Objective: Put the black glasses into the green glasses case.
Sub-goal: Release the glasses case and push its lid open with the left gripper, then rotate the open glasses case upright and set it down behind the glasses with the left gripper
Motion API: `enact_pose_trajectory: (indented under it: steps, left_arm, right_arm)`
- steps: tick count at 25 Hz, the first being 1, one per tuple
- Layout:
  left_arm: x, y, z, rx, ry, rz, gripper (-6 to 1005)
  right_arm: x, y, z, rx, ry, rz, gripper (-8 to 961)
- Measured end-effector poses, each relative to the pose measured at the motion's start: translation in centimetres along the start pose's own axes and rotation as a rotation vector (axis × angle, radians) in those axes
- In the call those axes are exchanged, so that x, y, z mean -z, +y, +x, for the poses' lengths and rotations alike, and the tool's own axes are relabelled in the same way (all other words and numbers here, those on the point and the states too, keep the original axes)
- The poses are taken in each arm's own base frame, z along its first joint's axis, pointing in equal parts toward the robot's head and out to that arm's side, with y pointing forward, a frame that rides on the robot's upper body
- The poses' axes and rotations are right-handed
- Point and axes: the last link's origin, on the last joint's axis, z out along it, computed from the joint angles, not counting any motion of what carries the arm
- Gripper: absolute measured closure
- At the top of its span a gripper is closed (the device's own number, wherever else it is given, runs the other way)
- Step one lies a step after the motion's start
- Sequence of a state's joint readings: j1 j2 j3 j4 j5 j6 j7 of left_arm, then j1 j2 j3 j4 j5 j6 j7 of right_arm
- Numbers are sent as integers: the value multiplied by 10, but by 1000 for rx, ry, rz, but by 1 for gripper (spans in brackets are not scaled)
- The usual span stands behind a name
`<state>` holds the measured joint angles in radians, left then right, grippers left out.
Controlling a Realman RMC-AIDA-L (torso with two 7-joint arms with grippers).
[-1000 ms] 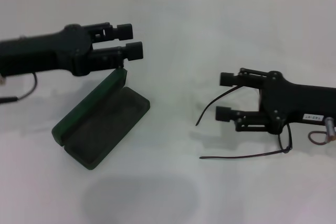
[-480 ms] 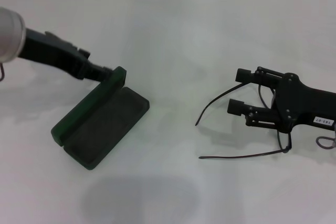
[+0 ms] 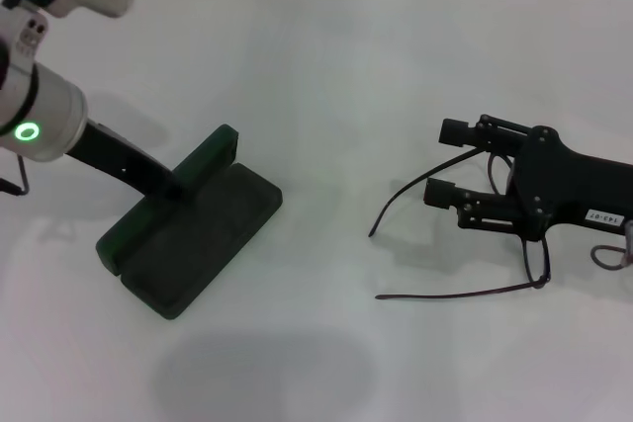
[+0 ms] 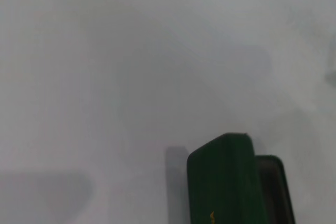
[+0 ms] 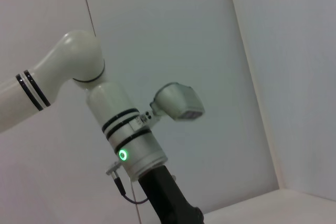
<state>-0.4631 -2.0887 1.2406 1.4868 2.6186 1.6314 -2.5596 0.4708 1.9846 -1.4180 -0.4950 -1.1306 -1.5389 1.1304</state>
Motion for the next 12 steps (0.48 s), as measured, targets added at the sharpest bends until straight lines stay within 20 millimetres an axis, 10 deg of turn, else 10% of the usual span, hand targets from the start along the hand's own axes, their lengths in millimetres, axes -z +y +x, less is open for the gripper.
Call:
enact_pose_trajectory:
  steps: [12]
  left_arm:
    - [-5, 5, 4, -35, -16, 6, 756]
  right_arm:
    - [0, 1, 4, -1, 1, 14, 157]
